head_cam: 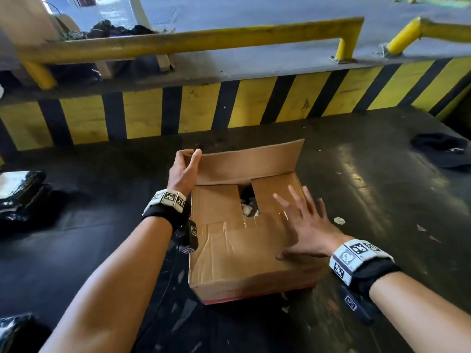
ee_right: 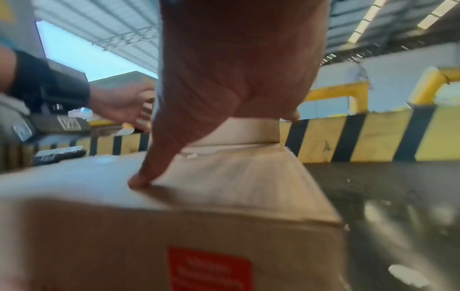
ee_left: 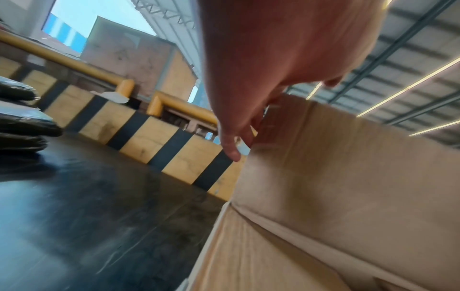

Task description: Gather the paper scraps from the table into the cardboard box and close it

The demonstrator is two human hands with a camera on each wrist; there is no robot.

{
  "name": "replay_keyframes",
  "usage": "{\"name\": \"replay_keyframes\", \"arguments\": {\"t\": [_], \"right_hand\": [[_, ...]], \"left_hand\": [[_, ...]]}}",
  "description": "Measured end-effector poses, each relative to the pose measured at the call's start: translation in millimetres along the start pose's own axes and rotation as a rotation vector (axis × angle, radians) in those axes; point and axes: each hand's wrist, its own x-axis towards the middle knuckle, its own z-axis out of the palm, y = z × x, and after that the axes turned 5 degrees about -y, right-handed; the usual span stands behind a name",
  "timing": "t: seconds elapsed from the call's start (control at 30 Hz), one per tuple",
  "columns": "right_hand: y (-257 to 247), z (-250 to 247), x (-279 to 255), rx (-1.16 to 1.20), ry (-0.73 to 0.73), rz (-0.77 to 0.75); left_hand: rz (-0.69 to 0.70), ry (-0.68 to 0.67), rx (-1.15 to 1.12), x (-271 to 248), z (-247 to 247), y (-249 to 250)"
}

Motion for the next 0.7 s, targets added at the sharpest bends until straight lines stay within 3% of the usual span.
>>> {"name": "replay_keyframes", "arguments": {"t": [0.07,0.13,0.2,0.3,0.37,0.63,0.7], "right_hand": [[1,-1,-3,-0.149,0.187,-0.128],[1,-1,1,-0.202,0.256,-0.148],[2,-1,9,-0.147,0.201,-0.067],[5,13,15,-0.117,0.024,0.042],[6,24,16,-0.080,-0.086,0.083],[5,6,4,-0.052,-0.164,0.054],[6,-11,-13,0.006,-0.085,-0.023]], "left_hand": [[0.069,0.055,0.079,-21,-1,-3],[0.135,0.087,0.173,-44,-2,-13],[0.144,0.033,0.296,-62,2,-26],[0.032,-0.267,0.495,-90,16,-47],[0.042,-0.371,0.706,-103,26,-62],[0.095,-0.386,0.784,-115,22,-71],[0.090,-0.279,0.668,-133,10,-76]]}}
